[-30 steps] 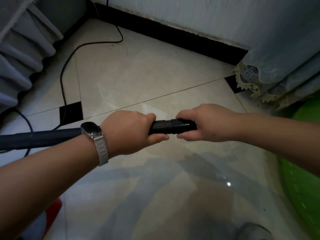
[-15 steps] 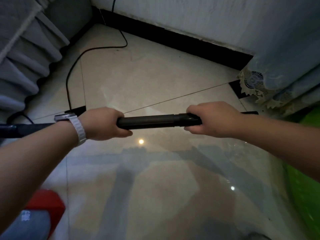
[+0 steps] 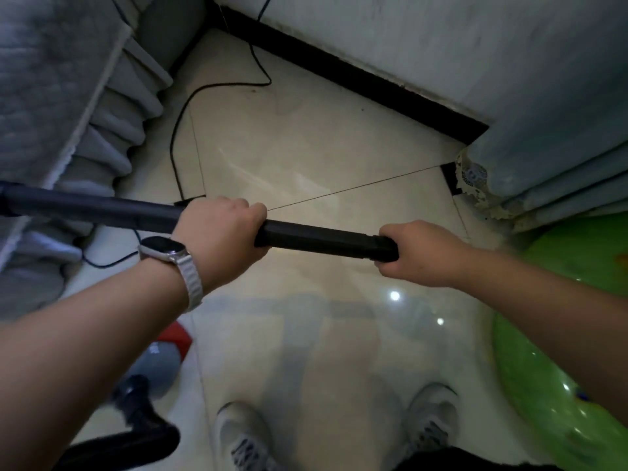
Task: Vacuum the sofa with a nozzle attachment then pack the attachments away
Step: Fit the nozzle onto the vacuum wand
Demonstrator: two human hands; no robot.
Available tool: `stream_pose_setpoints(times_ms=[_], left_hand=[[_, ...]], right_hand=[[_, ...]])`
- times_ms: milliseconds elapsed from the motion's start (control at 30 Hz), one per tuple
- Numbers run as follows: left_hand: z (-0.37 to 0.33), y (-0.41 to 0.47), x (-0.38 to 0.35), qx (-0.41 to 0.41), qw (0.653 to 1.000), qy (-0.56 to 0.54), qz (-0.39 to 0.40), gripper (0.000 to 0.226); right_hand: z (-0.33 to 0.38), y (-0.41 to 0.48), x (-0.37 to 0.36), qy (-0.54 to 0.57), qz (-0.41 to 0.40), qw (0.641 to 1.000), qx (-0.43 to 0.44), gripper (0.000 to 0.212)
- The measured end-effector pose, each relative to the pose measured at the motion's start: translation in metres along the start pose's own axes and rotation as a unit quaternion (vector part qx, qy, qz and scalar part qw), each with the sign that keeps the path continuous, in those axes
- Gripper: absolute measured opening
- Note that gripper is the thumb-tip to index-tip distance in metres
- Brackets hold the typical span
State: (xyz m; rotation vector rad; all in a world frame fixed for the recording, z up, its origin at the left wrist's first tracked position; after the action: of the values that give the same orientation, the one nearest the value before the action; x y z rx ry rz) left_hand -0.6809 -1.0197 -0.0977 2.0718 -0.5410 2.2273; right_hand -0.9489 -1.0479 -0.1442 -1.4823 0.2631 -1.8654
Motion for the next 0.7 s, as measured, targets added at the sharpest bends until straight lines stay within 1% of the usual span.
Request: stream_pose_setpoints(times_ms=[67,167,200,233,300,333,367,400,433,467,500,533,700], left_hand=[[0.0,-0.025,0.038,-0.001,1.0,-0.017,-0.015,0.027],[0.009,-0.066,0.091,0.01,0.999,-0.031,-0.026,0.032],[0.013,-0.079,0.107,0.024,0.999,-0.034,-0.007,0.033],[0.017,-0.093,0.12,0.045,0.998,-0.044,0.031,0.032],[0.029,-0.12,0.146,0.092,0.979,-0.091,0.156,0.028],[0.036,-0.134,0.157,0.109,0.959,-0.134,0.223,0.027],[0.044,-0.15,0.166,0.137,0.927,-0.202,0.286,0.027],[0.05,-0.168,0.175,0.168,0.883,-0.284,0.335,0.028],[0.055,-0.187,0.18,0.193,0.839,-0.355,0.364,0.03],[0.059,-0.207,0.184,0.215,0.804,-0.407,0.376,0.032],[0.064,-0.226,0.185,0.238,0.781,-0.438,0.376,0.033],[0.068,-0.246,0.186,0.264,0.768,-0.458,0.362,0.034],[0.089,-0.355,0.169,0.388,0.718,-0.511,0.27,0.032]], right_hand=[[0.017,-0.029,0.03,-0.022,-0.001,1.0,0.0,0.016],[0.052,-0.065,0.074,-0.073,-0.002,0.997,0.031,0.015],[0.065,-0.075,0.087,-0.086,-0.001,0.995,0.043,0.015],[0.078,-0.084,0.098,-0.096,0.001,0.994,0.056,0.015],[0.106,-0.097,0.114,-0.117,-0.001,0.989,0.089,0.016],[0.12,-0.102,0.12,-0.128,-0.012,0.986,0.11,0.017],[0.136,-0.104,0.124,-0.136,-0.031,0.981,0.134,0.019],[0.153,-0.104,0.127,-0.138,-0.052,0.976,0.159,0.021],[0.17,-0.103,0.129,-0.139,-0.07,0.971,0.182,0.021],[0.19,-0.099,0.129,-0.145,-0.079,0.965,0.202,0.021],[0.211,-0.096,0.129,-0.152,-0.08,0.961,0.219,0.02],[0.233,-0.092,0.128,-0.158,-0.077,0.956,0.234,0.018],[0.344,-0.093,0.104,-0.194,-0.045,0.923,0.328,0.024]])
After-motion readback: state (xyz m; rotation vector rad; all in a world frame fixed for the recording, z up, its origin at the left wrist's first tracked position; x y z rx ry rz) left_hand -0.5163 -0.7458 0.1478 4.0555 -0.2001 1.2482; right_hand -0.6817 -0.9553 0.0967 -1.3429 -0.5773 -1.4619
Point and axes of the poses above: each hand's wrist, its own y-axis towards the middle knuckle, its own x-axis out of the back of the hand, z = x × y, the point moved 3 cm from there along y, towards the middle knuckle, and after that the axes turned 2 degrees about -y, right-handed, at the moved point
